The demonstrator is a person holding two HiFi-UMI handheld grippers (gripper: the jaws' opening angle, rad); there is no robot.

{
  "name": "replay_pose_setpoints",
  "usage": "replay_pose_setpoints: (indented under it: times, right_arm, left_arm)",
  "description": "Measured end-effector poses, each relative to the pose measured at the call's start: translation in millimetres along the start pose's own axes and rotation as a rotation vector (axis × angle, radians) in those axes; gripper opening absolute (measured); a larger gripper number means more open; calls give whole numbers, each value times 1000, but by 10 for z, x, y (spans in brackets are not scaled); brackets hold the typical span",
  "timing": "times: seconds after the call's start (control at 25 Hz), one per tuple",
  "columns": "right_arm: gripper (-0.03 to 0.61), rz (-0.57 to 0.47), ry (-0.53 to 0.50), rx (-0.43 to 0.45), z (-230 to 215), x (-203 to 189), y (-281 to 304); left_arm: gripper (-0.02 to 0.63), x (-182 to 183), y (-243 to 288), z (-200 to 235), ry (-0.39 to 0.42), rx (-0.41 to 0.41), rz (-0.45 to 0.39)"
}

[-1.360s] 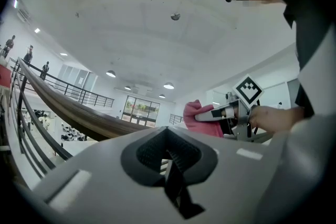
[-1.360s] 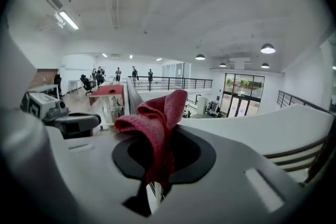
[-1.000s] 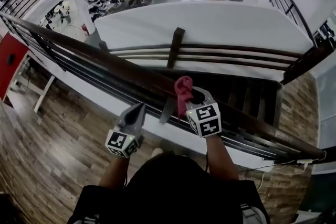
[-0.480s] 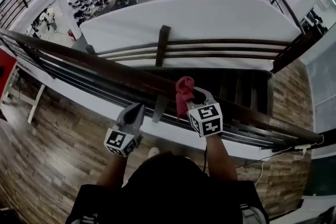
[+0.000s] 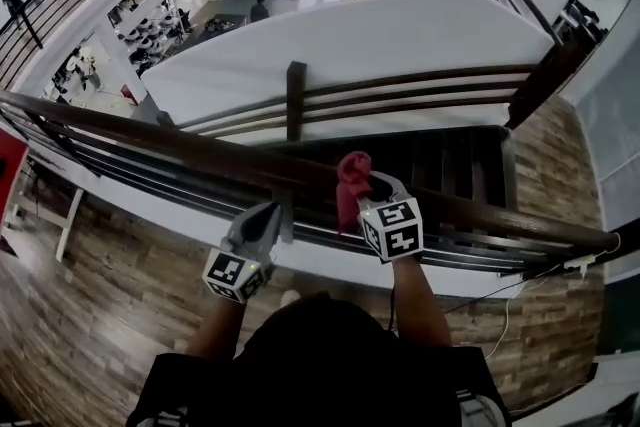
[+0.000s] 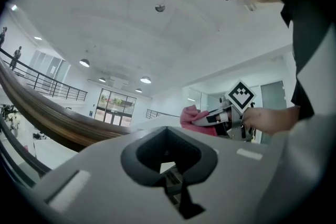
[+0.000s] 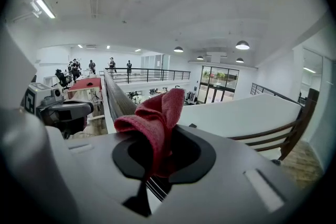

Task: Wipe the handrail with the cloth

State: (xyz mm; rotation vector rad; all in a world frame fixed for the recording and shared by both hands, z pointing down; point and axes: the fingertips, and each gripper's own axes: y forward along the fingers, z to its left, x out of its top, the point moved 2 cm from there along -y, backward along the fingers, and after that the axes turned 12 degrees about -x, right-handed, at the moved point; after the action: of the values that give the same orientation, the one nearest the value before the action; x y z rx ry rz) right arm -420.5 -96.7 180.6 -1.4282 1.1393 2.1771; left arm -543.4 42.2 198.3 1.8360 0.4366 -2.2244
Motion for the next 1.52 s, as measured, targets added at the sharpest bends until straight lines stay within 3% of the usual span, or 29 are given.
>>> replay_pose_setpoints:
  times: [0.8,1.32,1.52]
  right_arm:
    - [48,-11,84,-112,-1251,-511,-582]
    - [48,7,-18,-153,-1988,-892,-1074]
    - [49,32,0,-191,-2184,-1009,-1189]
  left_arm:
    - [0,-39,910,-969,51,-121,54]
    - [-2,-146,1834,-1843,44,-221,42]
    - [-2,-152,1976,-2052,23,-262,52]
